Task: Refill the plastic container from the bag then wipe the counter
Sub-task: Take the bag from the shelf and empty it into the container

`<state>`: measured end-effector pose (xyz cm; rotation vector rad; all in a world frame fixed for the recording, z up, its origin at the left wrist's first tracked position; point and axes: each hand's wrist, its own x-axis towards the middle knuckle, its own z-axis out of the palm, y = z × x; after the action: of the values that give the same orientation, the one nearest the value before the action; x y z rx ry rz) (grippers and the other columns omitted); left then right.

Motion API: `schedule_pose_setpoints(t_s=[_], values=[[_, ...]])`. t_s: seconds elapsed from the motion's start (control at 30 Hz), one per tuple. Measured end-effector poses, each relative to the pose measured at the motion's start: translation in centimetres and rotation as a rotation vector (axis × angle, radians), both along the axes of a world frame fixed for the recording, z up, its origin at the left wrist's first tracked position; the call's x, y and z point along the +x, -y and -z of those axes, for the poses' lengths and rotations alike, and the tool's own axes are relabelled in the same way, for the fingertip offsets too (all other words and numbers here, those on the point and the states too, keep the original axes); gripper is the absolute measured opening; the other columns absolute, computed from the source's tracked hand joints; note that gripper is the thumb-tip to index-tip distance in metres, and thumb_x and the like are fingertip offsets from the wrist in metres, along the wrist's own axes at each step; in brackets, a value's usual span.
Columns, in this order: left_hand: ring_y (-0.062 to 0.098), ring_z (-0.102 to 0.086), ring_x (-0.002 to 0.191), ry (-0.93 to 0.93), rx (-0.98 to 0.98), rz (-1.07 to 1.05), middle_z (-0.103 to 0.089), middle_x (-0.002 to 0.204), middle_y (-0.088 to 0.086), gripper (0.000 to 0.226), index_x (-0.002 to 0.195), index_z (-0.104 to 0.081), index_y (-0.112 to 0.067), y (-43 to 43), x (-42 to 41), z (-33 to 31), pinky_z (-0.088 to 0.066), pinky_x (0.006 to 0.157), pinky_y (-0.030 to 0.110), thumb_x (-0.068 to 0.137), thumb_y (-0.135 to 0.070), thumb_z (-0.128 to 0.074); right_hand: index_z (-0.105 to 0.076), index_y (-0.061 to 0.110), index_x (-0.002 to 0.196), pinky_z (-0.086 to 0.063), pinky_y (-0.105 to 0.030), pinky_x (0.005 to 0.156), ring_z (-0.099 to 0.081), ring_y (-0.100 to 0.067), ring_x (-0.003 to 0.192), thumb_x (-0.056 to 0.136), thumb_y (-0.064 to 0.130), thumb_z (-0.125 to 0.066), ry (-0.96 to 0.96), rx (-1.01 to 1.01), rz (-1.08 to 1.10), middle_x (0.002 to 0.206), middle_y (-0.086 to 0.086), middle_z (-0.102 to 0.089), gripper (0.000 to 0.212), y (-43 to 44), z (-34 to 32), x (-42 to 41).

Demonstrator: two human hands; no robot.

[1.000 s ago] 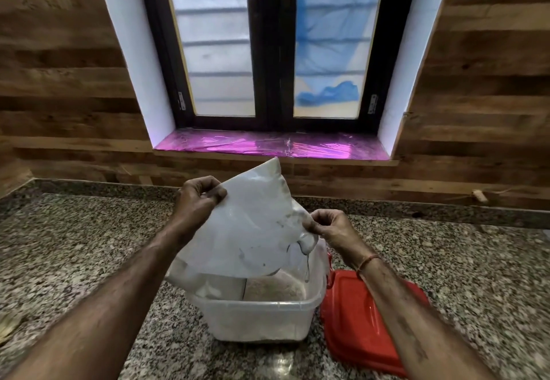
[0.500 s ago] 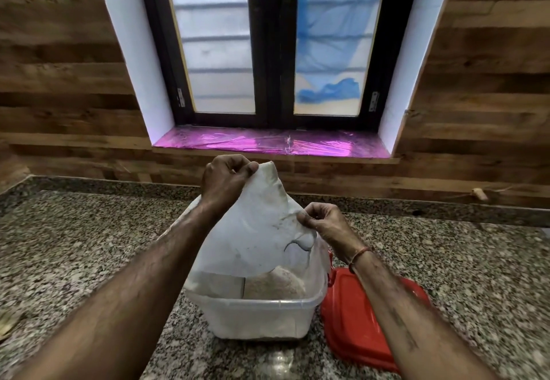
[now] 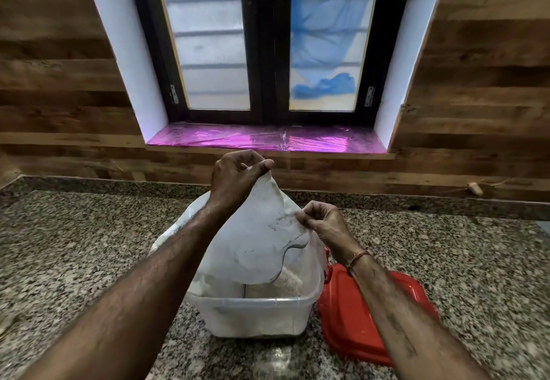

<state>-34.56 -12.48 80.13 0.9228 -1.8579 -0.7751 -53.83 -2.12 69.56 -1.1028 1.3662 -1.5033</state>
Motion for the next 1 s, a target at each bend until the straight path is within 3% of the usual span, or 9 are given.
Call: schedule_pose_setpoints(t_s=[0.23, 0.4, 0.53, 0.63, 0.7, 0.77, 0.87, 0.93, 1.0], values=[[0.016, -0.06, 0.077, -0.285, 0.25, 0.016, -0.068, 0.074, 0.0, 0.024, 0.072, -0.073, -0.019, 0.3, -0.7, 0.7, -0.052, 0.074, 0.041, 0.087, -0.037, -0.079, -0.065, 0.004, 0.08, -0.055, -0.023, 0.065, -0.062, -0.009, 0.068, 0.083, 0.021, -0.078, 0.115, -0.032, 0.014, 0.074, -0.003, -0.066, 0.021, -1.2, -0.4, -0.4], [0.009, -0.067, 0.076, 0.019, 0.018, -0.057, -0.071, 0.076, -0.012, 0.02, 0.078, -0.073, -0.027, -0.8, -1.5, 0.5, -0.051, 0.066, 0.03, 0.086, -0.045, -0.076, -0.075, 0.007, 0.108, -0.059, -0.029, 0.08, -0.07, -0.016, 0.09, 0.089, 0.026, -0.08, -0.016, -0.035, 0.046, 0.097, -0.012, -0.073, 0.027, -1.2, 0.3, -0.4], [0.006, -0.066, 0.077, 0.058, -0.026, 0.03, -0.072, 0.08, -0.012, 0.015, 0.084, -0.075, -0.029, -1.7, -2.2, 0.6, -0.051, 0.064, 0.027, 0.086, -0.044, -0.076, -0.07, 0.004, 0.086, -0.055, -0.033, 0.071, -0.064, -0.015, 0.077, 0.089, 0.024, -0.081, -0.148, -0.04, 0.054, 0.083, -0.005, -0.069, 0.023, -0.3, -0.8, -0.1], [0.0, -0.066, 0.091, 0.181, -0.039, 0.066, -0.073, 0.094, -0.014, 0.028, 0.102, -0.072, -0.036, -0.8, -0.5, 1.0, -0.054, 0.071, 0.027, 0.083, -0.057, -0.072, -0.064, 0.007, 0.079, -0.046, -0.025, 0.06, -0.054, -0.005, 0.061, 0.09, 0.018, -0.079, -0.015, -0.052, 0.068, 0.069, 0.003, -0.061, 0.021, -0.1, -0.9, -0.5], [-0.003, -0.063, 0.082, 0.29, -0.026, 0.007, -0.071, 0.088, -0.015, 0.024, 0.101, -0.074, -0.033, -0.2, 1.3, 1.5, -0.049, 0.066, 0.026, 0.083, -0.049, -0.076, -0.067, 0.003, 0.088, -0.045, -0.025, 0.062, -0.056, -0.003, 0.062, 0.089, 0.019, -0.076, 0.045, -0.046, 0.059, 0.072, 0.004, -0.064, 0.018, -0.5, -1.1, -0.7], [-0.001, -0.057, 0.064, 0.275, 0.032, -0.036, -0.067, 0.072, -0.012, 0.007, 0.083, -0.076, -0.024, 0.1, 2.6, 2.3, -0.042, 0.061, 0.026, 0.084, -0.03, -0.079, -0.069, 0.002, 0.108, -0.052, -0.026, 0.069, -0.065, -0.006, 0.074, 0.091, 0.019, -0.077, -0.029, -0.026, 0.035, 0.086, -0.001, -0.068, 0.025, -0.7, -1.7, -0.4], [0.006, -0.056, 0.06, 0.287, 0.016, -0.072, -0.065, 0.064, -0.009, 0.014, 0.072, -0.076, -0.021, -0.3, 2.4, 2.9, -0.044, 0.06, 0.028, 0.084, -0.026, -0.081, -0.062, 0.023, 0.135, -0.06, -0.028, 0.083, -0.071, -0.012, 0.106, 0.09, 0.037, -0.079, -0.215, -0.063, -0.003, 0.116, -0.004, -0.072, 0.05, -0.1, -3.4, 0.6], [0.007, -0.06, 0.065, 0.31, -0.025, -0.067, -0.066, 0.068, -0.01, 0.013, 0.074, -0.077, -0.023, -1.0, 1.6, 2.6, -0.045, 0.062, 0.028, 0.085, -0.03, -0.081, -0.068, 0.027, 0.128, -0.062, -0.034, 0.087, -0.07, -0.011, 0.109, 0.09, 0.04, -0.078, -0.311, -0.136, 0.051, 0.116, -0.001, -0.074, 0.041, 0.6, -5.3, 1.6], [0.01, -0.06, 0.068, 0.335, -0.067, -0.055, -0.066, 0.069, -0.009, 0.014, 0.078, -0.077, -0.022, -1.4, 1.0, 2.5, -0.043, 0.061, 0.028, 0.086, -0.033, -0.079, -0.077, 0.014, 0.099, -0.062, -0.046, 0.082, -0.071, -0.011, 0.091, 0.09, 0.026, -0.08, -0.372, -0.189, 0.145, 0.096, -0.006, -0.078, 0.015, 1.7, -7.0, 2.3]])
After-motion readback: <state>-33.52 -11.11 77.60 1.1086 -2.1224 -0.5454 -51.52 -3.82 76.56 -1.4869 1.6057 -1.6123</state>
